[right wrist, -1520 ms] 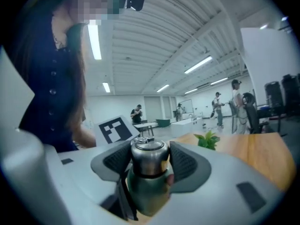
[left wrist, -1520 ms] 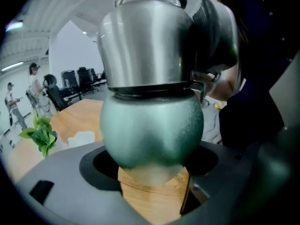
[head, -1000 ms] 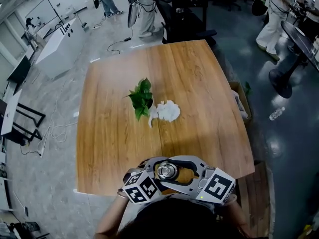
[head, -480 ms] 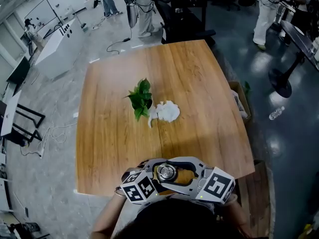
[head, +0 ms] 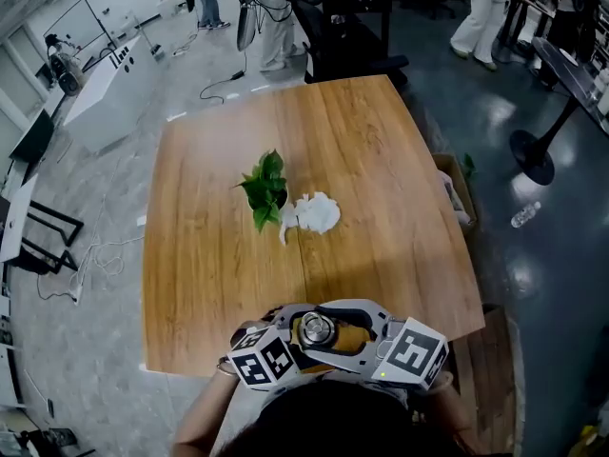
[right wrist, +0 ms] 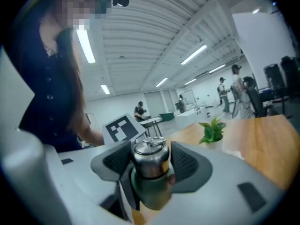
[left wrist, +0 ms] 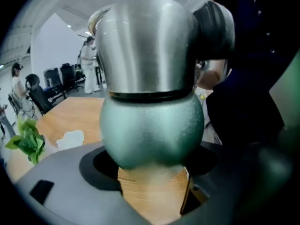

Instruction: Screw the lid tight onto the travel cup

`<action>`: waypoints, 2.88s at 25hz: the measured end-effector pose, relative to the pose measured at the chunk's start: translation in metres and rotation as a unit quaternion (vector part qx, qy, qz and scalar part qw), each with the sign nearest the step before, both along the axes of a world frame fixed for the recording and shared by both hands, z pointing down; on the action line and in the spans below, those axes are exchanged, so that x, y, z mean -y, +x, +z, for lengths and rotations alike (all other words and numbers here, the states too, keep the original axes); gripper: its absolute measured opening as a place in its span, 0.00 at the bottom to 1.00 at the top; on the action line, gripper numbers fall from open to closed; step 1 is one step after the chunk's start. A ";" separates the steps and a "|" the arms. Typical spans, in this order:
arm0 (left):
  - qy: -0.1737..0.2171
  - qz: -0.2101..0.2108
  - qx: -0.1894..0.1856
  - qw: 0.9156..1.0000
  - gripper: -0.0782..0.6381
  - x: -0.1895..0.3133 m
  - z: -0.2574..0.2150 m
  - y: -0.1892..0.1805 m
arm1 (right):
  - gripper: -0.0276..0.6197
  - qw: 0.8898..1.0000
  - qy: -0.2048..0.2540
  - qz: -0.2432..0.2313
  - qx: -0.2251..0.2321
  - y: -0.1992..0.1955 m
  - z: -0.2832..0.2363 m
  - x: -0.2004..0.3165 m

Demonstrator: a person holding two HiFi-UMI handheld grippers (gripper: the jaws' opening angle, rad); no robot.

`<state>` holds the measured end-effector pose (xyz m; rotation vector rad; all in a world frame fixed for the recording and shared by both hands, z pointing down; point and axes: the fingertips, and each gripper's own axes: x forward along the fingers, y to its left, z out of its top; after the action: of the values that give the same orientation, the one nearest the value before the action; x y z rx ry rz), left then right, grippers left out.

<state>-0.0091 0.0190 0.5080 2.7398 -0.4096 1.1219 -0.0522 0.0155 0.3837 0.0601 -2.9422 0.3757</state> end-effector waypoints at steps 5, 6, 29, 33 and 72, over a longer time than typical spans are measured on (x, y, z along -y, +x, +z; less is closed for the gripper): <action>0.025 -0.090 0.024 0.995 0.66 0.023 0.004 -0.007 | 0.45 0.996 0.046 0.067 -0.021 -0.002 0.004 0.013; 0.030 -0.123 0.024 0.992 0.66 0.030 0.003 -0.009 | 0.45 0.994 0.053 0.099 -0.018 -0.003 0.003 0.018; 0.012 -0.014 0.020 1.000 0.66 0.006 -0.001 -0.003 | 0.46 0.999 0.035 0.004 -0.037 0.003 0.005 0.001; 0.016 -0.028 0.027 0.999 0.66 0.008 0.002 -0.002 | 0.46 0.999 0.048 0.003 -0.025 0.001 0.004 0.002; 0.002 -0.034 -0.032 0.999 0.66 0.005 -0.012 0.001 | 0.47 0.999 0.046 0.003 0.003 0.006 -0.008 0.004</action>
<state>-0.0080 0.0136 0.4960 2.7348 -0.4941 1.0149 -0.0467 0.0120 0.3753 0.0798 -2.9652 0.2430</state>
